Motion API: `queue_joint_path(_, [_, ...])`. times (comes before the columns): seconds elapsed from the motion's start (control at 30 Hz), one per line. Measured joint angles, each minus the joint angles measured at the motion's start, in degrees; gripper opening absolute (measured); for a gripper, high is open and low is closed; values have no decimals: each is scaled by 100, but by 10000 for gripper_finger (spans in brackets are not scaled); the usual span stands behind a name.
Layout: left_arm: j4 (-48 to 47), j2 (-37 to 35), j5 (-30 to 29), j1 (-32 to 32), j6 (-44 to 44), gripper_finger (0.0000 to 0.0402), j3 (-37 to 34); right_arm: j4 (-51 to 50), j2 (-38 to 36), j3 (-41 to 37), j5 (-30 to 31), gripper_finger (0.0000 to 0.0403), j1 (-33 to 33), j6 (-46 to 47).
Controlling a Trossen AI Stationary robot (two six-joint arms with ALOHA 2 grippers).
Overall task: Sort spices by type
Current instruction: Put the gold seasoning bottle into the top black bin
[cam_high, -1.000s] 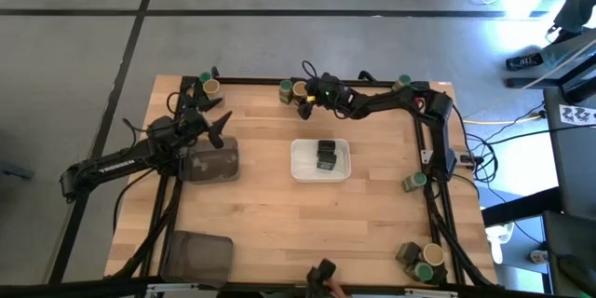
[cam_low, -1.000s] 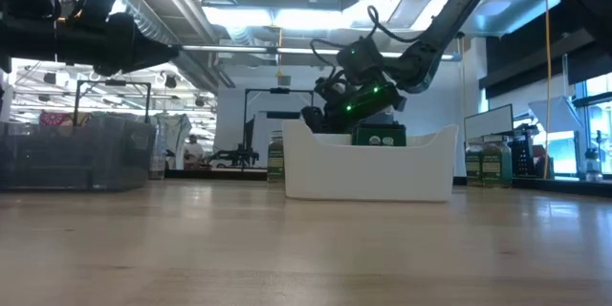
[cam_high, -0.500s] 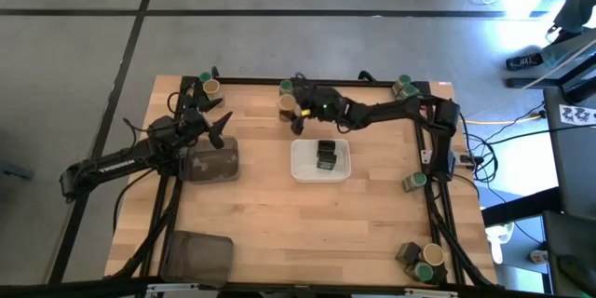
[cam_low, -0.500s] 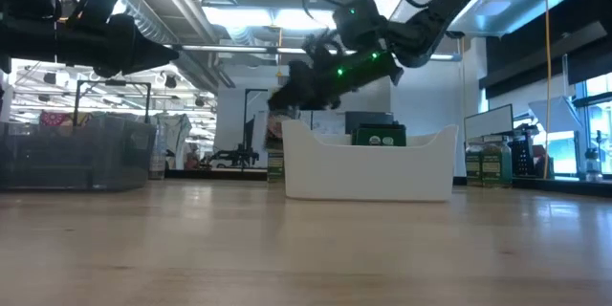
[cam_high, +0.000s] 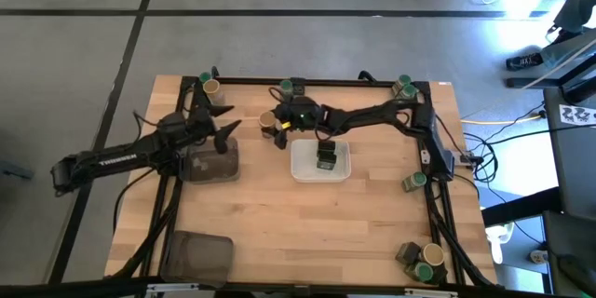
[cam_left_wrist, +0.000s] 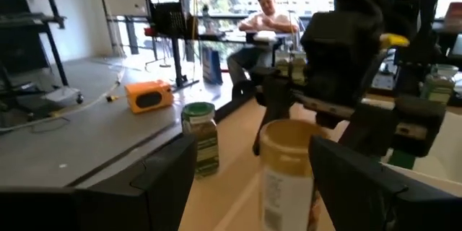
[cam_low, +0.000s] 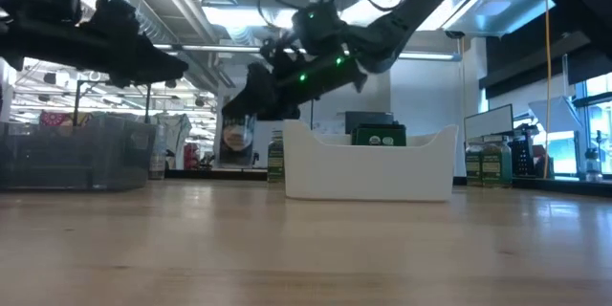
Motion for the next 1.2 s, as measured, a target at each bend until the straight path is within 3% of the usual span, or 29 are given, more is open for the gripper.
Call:
queue_joint_path(0.17, [3,607,40,-180,75,265,294,-17,186,0,0,285,-4,42])
queue_joint_path(0.6, [-115,1861,52,-354,87,265,891,-18,180,9,0,335,2,-318])
queue_joint_path(0.83, [-933,2505,175,-354,183,265,1580,-989,-440,9,299,363,2,-703])
queue_joint_path(1.2, [-1082,3923,798,-352,491,265,2599,-3062,-1618,7,310,376,-7,-1025])
